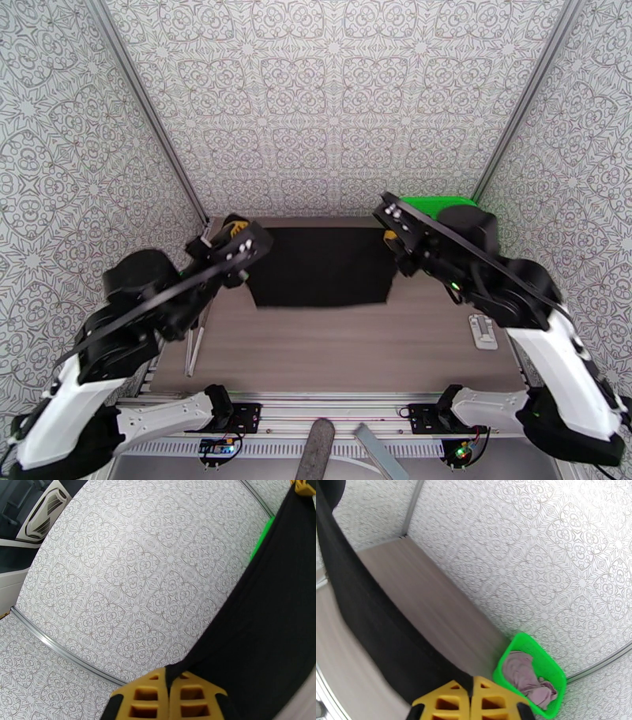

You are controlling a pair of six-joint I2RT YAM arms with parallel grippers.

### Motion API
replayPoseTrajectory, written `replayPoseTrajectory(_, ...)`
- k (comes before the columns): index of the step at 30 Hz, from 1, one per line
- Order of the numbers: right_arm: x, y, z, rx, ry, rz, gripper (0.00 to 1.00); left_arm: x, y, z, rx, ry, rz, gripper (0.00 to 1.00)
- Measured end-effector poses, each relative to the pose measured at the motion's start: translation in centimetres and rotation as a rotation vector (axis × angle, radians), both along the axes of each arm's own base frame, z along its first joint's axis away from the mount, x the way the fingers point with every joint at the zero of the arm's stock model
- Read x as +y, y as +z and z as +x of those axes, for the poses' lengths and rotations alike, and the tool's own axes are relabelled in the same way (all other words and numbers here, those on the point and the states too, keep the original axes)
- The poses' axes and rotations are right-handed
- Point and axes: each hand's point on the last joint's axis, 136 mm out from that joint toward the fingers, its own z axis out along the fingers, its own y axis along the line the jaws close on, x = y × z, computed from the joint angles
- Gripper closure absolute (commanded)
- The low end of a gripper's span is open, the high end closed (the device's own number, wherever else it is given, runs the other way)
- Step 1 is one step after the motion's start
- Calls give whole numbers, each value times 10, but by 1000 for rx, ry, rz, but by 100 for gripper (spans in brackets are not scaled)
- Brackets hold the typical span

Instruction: Fold and stack the mixed laundry pile

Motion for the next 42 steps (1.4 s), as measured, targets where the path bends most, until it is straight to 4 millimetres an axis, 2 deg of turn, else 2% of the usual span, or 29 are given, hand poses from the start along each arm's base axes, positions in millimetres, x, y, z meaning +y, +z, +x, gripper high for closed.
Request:
replayPoseTrajectory(3,-1,-14,3,30,-18,-29,100,-1,-14,6,21,45,48,100)
replayPoseTrajectory(5,0,-38,13,69,-54,-90,100,-2,-32,17,46,83,92,100)
replayPoseTrajectory(7,5,-71,28,119,-90,-169,100,1,-52,33,87,123,125,100)
replayPoseTrajectory(10,20,-131,60,207,-128,-276,100,14,-89,67,188,188,129,100)
replayPoseTrajectory(12,32,-176,88,269,-154,-334,100,21,-124,95,266,224,128,100)
replayPoseTrajectory(14,34,-219,117,330,-193,-380,100,21,-163,122,343,236,135,100)
replayPoseTrajectory(17,28,-279,166,401,-268,-421,100,17,-229,165,475,235,143,100)
replayPoseTrajectory(20,19,-331,211,456,-328,-445,100,11,-298,211,590,238,145,100)
replayPoseTrajectory(23,14,-361,251,473,-373,-445,100,12,-359,244,664,265,167,100)
replayPoseTrajectory(26,9,-372,283,462,-406,-425,100,10,-397,269,696,280,182,100)
replayPoseTrajectory(27,7,-372,290,456,-413,-418,100,9,-403,277,694,282,181,100)
replayPoseTrajectory(29,4,-369,301,441,-425,-406,100,5,-399,291,664,282,167,100)
replayPoseTrajectory(34,0,-359,310,413,-435,-385,100,-1,-366,312,558,282,119,100)
replayPoseTrajectory(37,-2,-362,300,428,-421,-377,100,-2,-357,307,538,279,114,100)
replayPoseTrajectory(39,-5,-361,286,444,-413,-368,100,-6,-353,295,534,267,116,100)
replayPoseTrajectory(42,-11,-349,260,456,-402,-340,100,-13,-340,271,520,243,112,100)
